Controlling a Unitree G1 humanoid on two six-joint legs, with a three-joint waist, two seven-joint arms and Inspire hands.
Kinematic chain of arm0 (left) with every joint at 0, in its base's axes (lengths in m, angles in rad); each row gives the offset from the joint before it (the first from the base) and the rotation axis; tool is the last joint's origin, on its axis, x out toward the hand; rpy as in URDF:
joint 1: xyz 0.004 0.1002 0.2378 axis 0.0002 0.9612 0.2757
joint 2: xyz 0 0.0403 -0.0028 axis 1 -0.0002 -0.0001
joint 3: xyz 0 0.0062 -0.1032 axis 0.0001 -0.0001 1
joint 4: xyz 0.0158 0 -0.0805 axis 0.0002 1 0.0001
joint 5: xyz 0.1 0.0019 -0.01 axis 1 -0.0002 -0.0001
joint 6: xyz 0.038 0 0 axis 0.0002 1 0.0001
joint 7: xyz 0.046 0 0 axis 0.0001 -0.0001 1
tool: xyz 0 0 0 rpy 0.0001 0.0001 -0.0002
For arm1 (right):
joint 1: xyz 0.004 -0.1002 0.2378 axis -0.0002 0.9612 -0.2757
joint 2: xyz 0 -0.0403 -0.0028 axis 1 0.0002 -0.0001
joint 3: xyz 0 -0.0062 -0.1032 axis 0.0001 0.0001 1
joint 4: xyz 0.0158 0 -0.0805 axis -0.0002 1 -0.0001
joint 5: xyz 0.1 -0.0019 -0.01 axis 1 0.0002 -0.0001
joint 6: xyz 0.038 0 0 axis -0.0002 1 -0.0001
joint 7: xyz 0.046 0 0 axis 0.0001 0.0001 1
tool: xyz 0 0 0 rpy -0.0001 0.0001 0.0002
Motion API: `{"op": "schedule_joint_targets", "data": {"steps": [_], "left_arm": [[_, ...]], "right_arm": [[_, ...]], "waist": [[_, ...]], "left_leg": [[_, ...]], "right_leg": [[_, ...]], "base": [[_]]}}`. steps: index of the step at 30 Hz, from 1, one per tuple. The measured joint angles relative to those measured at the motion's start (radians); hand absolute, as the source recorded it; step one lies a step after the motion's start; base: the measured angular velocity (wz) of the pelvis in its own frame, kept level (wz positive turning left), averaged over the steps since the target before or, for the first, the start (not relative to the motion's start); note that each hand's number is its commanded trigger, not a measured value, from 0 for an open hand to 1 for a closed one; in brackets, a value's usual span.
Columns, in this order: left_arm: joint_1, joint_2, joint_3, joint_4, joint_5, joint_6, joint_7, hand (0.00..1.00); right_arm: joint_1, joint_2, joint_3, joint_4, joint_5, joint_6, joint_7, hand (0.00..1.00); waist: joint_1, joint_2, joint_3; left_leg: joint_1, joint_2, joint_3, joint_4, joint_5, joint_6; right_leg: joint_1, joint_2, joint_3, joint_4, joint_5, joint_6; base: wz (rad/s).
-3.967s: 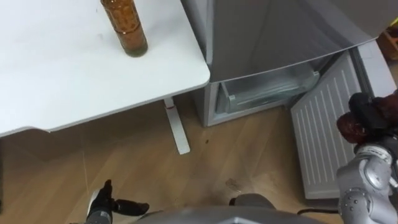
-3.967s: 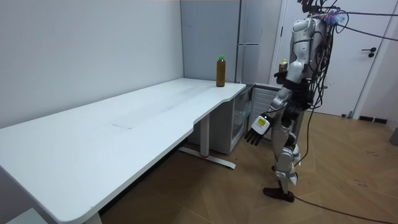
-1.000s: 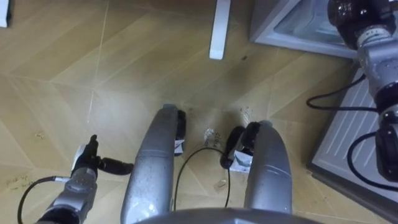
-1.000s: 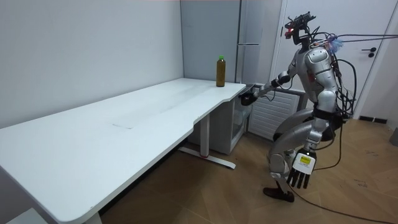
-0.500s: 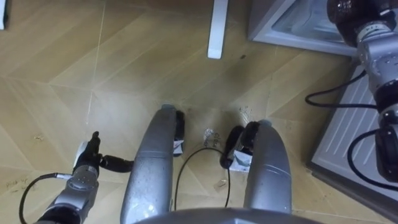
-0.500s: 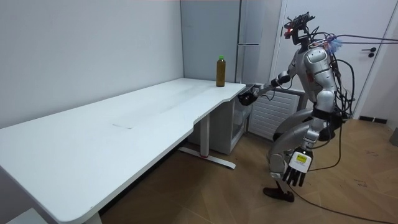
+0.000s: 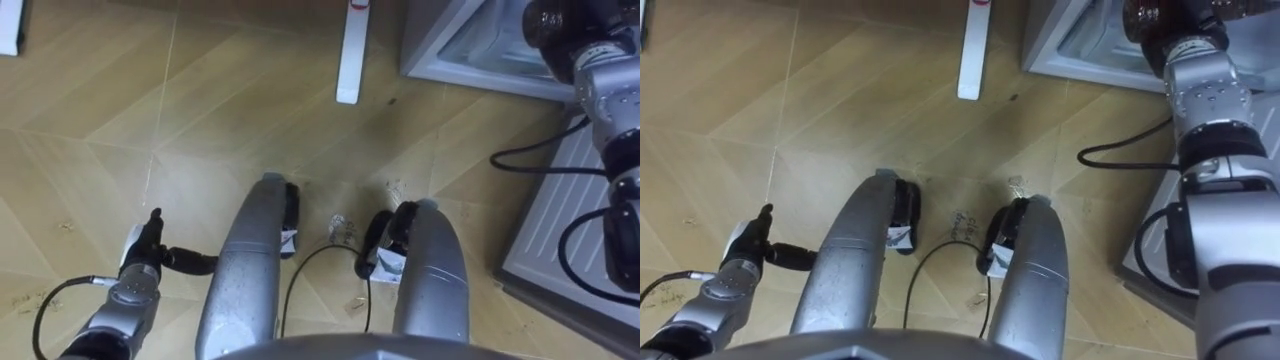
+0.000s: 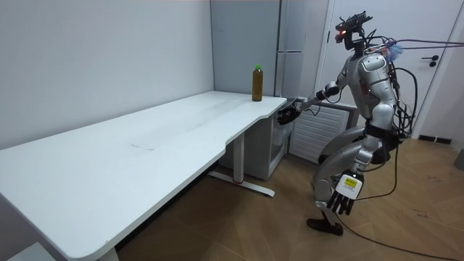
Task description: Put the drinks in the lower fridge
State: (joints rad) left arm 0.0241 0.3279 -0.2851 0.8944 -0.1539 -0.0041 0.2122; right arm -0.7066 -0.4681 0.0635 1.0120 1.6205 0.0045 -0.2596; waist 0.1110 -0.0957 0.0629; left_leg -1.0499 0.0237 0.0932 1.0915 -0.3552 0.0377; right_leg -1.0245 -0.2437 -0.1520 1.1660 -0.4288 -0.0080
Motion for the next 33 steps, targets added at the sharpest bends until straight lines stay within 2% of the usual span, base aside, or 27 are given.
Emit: {"op": "schedule_joint_targets", "data": {"steps": [3,4,7,19,26,33], "left_arm": [[0.018,-0.001,-0.002,-0.001,0.0,0.007,0.003,0.0],[0.026,-0.002,-0.006,-0.002,0.0,0.011,0.003,0.0],[0.045,-0.007,-0.011,-0.001,0.0,0.021,0.005,0.0],[0.051,-0.024,-0.012,0.001,0.01,0.031,0.02,0.0],[0.048,-0.036,-0.012,0.003,0.01,0.032,0.02,0.0],[0.044,-0.041,-0.012,0.001,0.01,0.028,0.02,0.0]], "right_arm": [[0.002,0.0,-0.001,0.012,0.002,0.001,-0.012,0.0],[0.002,0.0,-0.003,0.022,0.002,0.002,-0.017,0.0],[0.002,0.0,-0.009,0.038,0.001,0.002,-0.028,0.0],[0.021,0.0,-0.087,0.043,0.031,0.01,-0.05,0.0],[0.021,0.0,-0.103,0.043,0.032,0.008,-0.056,0.0],[0.022,0.0,-0.128,0.043,0.031,-0.022,-0.06,0.0]], "waist": [[0.003,0.002,-0.0012],[0.003,0.008,-0.0045],[0.002,0.014,-0.0076],[-0.013,0.021,-0.0088],[-0.022,0.022,-0.0092],[-0.025,0.025,-0.0088]], "left_leg": [[0.012,0.0,-0.003,-0.006,0.0,0.0],[0.017,-0.001,-0.007,-0.015,0.001,0.0],[0.037,-0.004,-0.007,-0.037,0.003,0.002],[0.079,0.0,0.014,-0.094,0.005,0.008],[0.102,0.001,0.036,-0.12,0.005,0.007],[0.106,0.026,0.043,-0.141,0.006,0.005]], "right_leg": [[0.017,0.001,-0.004,-0.009,0.0,0.0],[0.026,0.002,-0.012,-0.022,0.001,0.001],[0.047,0.003,-0.014,-0.046,0.005,0.008],[0.081,0.007,-0.009,-0.104,0.017,0.019],[0.084,0.011,0.012,-0.113,0.018,0.019],[0.089,0.039,0.014,-0.156,0.037,0.018]], "base": [[0.0],[0.05],[0.01],[-0.02],[-0.04],[-0.1]]}}
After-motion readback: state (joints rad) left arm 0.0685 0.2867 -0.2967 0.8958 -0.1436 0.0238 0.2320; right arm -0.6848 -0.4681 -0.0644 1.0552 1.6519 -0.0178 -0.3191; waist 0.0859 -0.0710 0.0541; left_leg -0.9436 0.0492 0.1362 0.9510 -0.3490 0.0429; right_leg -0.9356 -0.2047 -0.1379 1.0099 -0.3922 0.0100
